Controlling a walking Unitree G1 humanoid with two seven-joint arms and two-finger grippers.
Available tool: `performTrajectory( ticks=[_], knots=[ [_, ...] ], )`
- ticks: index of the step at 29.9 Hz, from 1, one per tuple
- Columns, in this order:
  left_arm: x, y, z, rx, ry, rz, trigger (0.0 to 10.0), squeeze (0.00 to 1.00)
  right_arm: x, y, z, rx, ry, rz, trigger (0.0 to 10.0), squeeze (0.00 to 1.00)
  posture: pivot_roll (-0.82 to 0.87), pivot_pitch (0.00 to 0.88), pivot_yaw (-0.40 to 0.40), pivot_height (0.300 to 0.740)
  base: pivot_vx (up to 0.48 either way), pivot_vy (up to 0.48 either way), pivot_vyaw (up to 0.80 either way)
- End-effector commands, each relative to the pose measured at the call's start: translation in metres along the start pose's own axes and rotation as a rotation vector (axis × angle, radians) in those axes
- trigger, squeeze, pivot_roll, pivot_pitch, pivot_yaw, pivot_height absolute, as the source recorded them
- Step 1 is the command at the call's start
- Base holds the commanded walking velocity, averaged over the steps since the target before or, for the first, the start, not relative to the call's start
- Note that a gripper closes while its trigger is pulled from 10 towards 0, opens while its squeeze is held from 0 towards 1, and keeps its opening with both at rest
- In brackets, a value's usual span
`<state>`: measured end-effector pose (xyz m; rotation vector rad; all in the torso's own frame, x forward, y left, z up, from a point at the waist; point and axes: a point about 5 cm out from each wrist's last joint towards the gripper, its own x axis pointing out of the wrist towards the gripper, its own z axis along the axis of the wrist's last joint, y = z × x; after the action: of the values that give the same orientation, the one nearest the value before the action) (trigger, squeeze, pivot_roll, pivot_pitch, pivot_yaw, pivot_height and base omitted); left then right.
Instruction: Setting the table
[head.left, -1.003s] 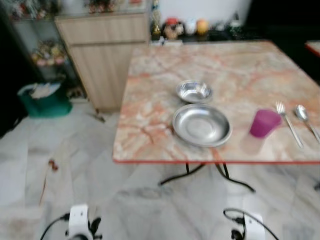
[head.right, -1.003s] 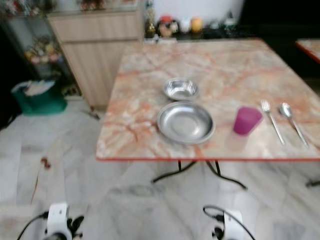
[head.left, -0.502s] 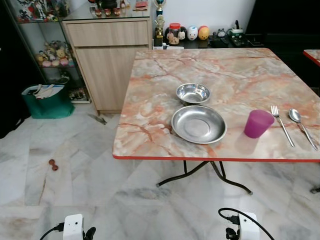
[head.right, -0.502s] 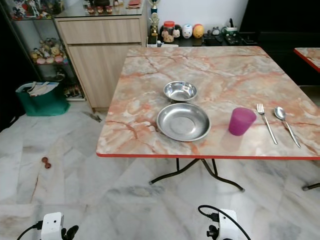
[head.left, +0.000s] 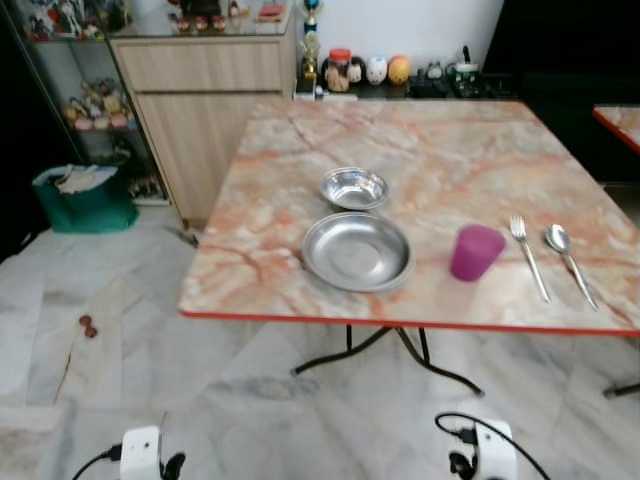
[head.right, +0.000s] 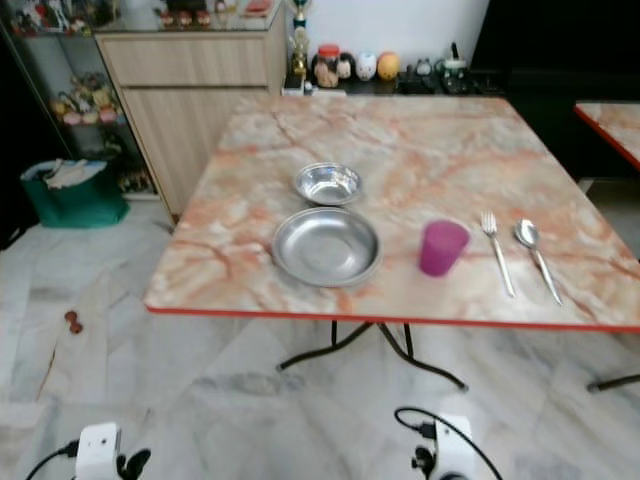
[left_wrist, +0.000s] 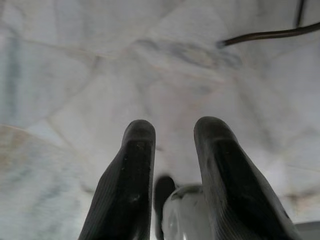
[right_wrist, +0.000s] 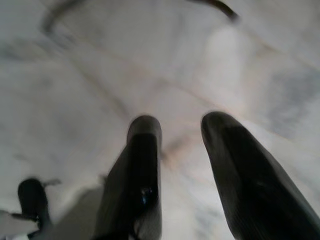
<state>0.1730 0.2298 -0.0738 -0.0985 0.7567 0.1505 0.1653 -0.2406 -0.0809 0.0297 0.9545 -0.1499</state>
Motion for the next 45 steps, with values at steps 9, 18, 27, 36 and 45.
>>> performTrajectory(
  ticks=[9, 18, 27, 36, 45],
  knots=[
    [-0.001, 0.020, 0.020, 0.015, -0.126, 0.087, 10.0, 0.00, 0.002, 0.008, 0.007, 0.004, -0.012, 0.015, 10.0, 0.00, 0.01, 0.000, 0.003, 0.740, 0.000, 0.000, 0.00],
    [-0.014, 0.031, 0.065, 0.062, -0.481, 0.140, 10.0, 0.00, 0.003, 0.015, 0.006, -0.003, -0.004, 0.024, 10.0, 0.00, 0.02, 0.000, 0.000, 0.740, 0.000, 0.000, 0.00],
    [-0.045, 0.041, 0.153, 0.101, -0.888, 0.216, 10.0, 0.00, 0.002, 0.008, 0.006, -0.011, 0.001, 0.016, 10.0, 0.00, 0.04, 0.000, -0.017, 0.740, 0.000, 0.000, 0.00],
    [-0.047, -0.037, 0.210, 0.181, -0.977, -0.180, 10.0, 0.00, 0.001, -0.002, 0.007, 0.011, -0.013, 0.001, 10.0, 0.00, 0.02, 0.000, -0.003, 0.740, 0.000, 0.000, 0.00],
    [-0.046, -0.076, 0.203, 0.124, -0.944, -0.277, 10.0, 0.00, 0.000, 0.007, -0.003, 0.008, 0.002, 0.009, 10.0, 0.00, 0.02, 0.000, -0.006, 0.740, 0.000, 0.000, 0.00]
  ],
)
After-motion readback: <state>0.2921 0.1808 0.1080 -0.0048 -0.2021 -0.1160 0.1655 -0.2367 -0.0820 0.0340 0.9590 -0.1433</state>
